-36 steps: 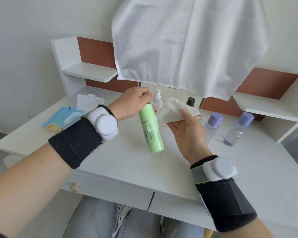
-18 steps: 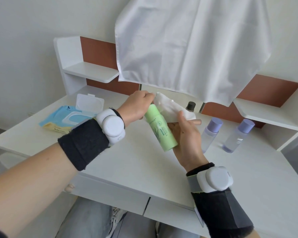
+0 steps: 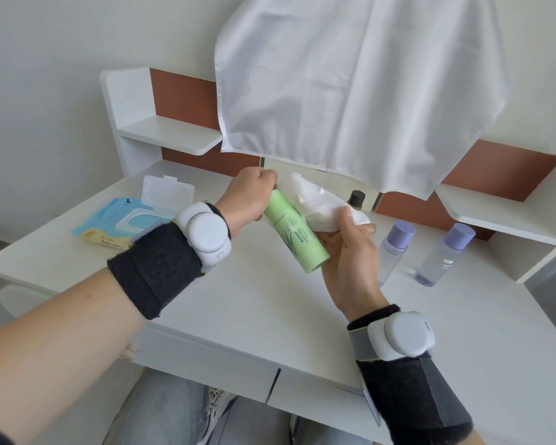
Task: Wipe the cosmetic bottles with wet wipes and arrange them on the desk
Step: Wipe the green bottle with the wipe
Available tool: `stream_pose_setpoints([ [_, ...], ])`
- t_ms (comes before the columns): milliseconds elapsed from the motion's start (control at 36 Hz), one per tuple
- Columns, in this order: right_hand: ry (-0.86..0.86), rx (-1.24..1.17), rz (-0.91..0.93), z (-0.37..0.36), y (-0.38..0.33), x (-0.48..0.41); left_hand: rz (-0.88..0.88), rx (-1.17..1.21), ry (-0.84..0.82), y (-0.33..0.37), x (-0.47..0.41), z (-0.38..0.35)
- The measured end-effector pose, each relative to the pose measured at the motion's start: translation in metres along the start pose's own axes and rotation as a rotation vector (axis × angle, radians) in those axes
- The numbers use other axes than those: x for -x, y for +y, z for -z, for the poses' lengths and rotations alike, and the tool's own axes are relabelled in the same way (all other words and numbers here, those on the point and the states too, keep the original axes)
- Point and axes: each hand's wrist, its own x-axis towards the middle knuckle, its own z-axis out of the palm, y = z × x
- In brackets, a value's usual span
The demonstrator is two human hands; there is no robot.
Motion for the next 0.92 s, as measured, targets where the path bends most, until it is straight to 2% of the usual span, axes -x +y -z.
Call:
stream_pose_setpoints([
  [250, 0.065, -0.033, 0.062, -0.005, -0.003, 0.001, -0.01, 0.07, 0.095, -0.003, -0.007, 0.014],
  [417, 0.217, -0.02, -0.006, 0.008, -0.001, -0.008, -0.049, 0.178, 0.138, -0.008, -0.013, 0.03],
  [528, 0.306, 0.027, -0.041, 0.01, 0.0, -0.01, -0.096, 0.201, 0.099, -0.01, -0.016, 0.04],
  [695, 0.367, 0.065, -0.063, 0.01, 0.0, -0.011, -0.199, 0.092, 0.0, -0.013, -0.015, 0.046],
  [917, 0.383, 0.094, -0.064, 0.01, 0.001, -0.013, -0.37, -0.064, -0.166, -0.013, -0.01, 0.048],
])
